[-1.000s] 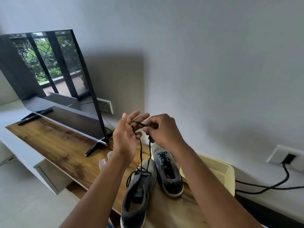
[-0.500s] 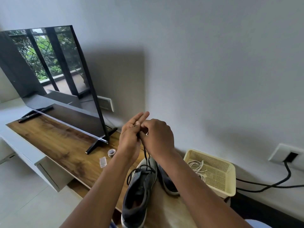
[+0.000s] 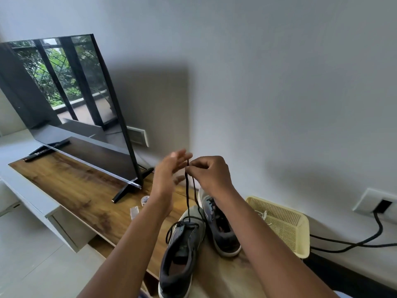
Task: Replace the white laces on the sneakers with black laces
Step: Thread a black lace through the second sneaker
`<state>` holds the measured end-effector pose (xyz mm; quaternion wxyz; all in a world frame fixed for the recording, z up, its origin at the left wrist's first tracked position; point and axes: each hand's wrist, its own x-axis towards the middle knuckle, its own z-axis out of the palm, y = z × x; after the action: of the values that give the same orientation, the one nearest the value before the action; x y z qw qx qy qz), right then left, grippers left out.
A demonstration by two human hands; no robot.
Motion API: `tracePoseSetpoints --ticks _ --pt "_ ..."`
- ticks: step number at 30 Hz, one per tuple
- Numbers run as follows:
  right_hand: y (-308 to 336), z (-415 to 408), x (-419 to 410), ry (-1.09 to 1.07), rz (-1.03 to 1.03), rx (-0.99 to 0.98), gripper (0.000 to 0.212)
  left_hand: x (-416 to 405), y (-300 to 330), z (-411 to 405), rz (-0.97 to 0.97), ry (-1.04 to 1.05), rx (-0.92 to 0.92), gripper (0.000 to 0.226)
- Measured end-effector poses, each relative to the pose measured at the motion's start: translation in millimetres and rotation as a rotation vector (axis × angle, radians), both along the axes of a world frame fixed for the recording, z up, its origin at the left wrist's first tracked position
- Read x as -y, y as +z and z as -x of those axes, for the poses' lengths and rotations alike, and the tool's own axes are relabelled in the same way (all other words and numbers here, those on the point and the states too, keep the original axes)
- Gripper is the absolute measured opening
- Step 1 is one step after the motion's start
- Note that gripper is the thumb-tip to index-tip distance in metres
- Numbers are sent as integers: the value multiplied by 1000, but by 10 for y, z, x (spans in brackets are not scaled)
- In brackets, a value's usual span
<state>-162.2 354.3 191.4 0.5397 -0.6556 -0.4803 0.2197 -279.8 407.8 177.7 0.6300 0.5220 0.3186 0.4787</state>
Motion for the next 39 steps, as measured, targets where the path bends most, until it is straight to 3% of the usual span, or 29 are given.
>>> tracePoseSetpoints --ticks 5,8,15,21,28,39 --pt "34 -146 -20 24 25 -7 12 -58 -67 76 -54 21 -96 18" --pt "45 -157 -12 26 33 71 20 -64 -79 69 -49 -16 -76 18" --pt "60 -200 -29 62 74 99 8 -73 -62 110 -45 -107 29 32" --pt "22 -182 -45 54 53 61 10 -65 -60 88 98 -81 117 16" --pt "42 -164 -40 28 36 122 9 -53 -41 79 167 -79 199 25" --pt "66 -124 -8 -36 70 269 7 -65 -47 41 198 -104 154 23"
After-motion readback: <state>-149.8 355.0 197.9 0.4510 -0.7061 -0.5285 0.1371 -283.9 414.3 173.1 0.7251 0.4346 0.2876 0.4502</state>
